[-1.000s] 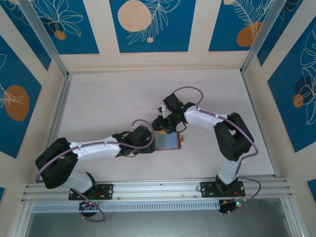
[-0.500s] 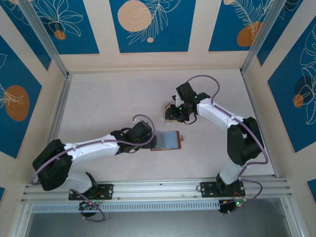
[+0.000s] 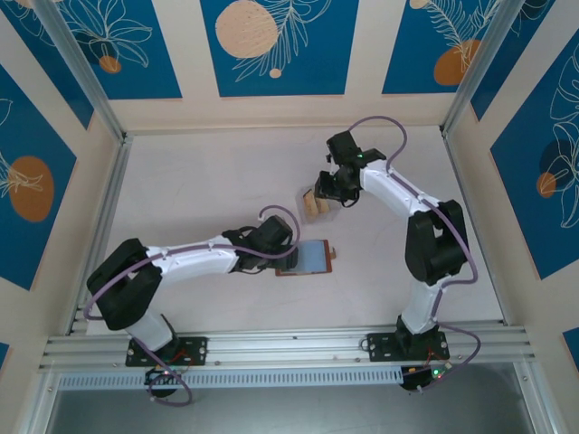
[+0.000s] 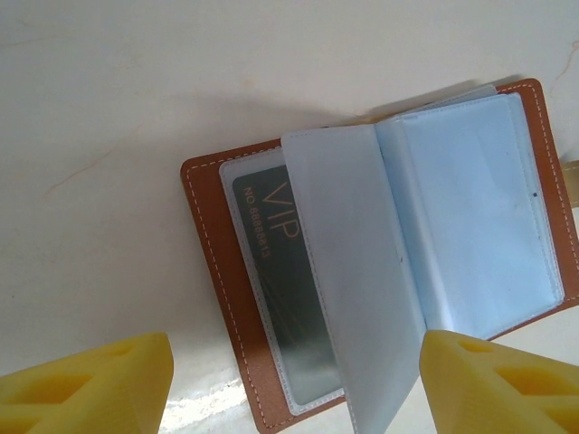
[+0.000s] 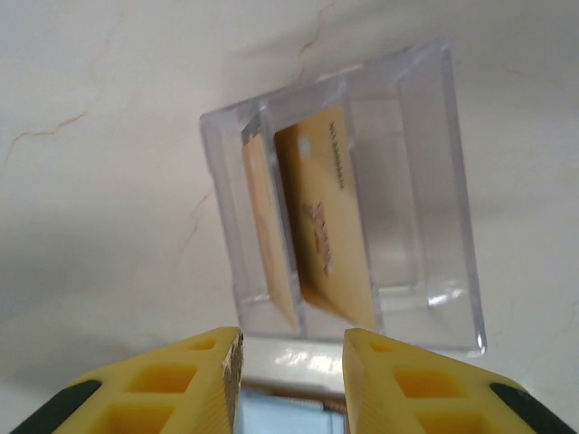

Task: Put the credit cards into the card holder
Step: Pick up the credit card from the storage box.

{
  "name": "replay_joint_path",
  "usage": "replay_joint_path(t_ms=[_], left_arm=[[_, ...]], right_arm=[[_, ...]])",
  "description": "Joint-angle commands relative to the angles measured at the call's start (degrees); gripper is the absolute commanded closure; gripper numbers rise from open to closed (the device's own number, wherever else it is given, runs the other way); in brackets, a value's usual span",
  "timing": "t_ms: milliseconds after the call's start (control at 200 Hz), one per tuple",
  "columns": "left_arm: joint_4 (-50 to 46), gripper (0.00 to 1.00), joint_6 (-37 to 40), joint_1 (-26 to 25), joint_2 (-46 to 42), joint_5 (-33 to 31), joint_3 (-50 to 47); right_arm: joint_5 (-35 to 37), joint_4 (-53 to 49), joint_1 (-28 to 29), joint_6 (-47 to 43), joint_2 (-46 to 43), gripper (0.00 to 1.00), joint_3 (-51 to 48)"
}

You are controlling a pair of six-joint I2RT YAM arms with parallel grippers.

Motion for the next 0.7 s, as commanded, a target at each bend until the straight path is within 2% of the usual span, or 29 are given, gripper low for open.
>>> replay_joint_path(t_ms=[0, 215, 695], left_arm=[[-0.8, 0.29, 0.9, 0.6, -0.3, -0.6, 1.3], [-0.7, 0.35, 1.2, 1.1, 3.0, 0.3, 0.2], [1.6, 0.49, -0.4, 1.0, 6.6, 0.6, -3.8]], right_arm=[[1.7, -3.2, -0.5, -2.0, 3.5, 0.64, 3.2], [3.1, -5.6, -0.7, -3.2, 9.2, 0.67, 9.2], [4.7, -7.8, 0.1, -5.8, 13.5, 0.75, 12.6]])
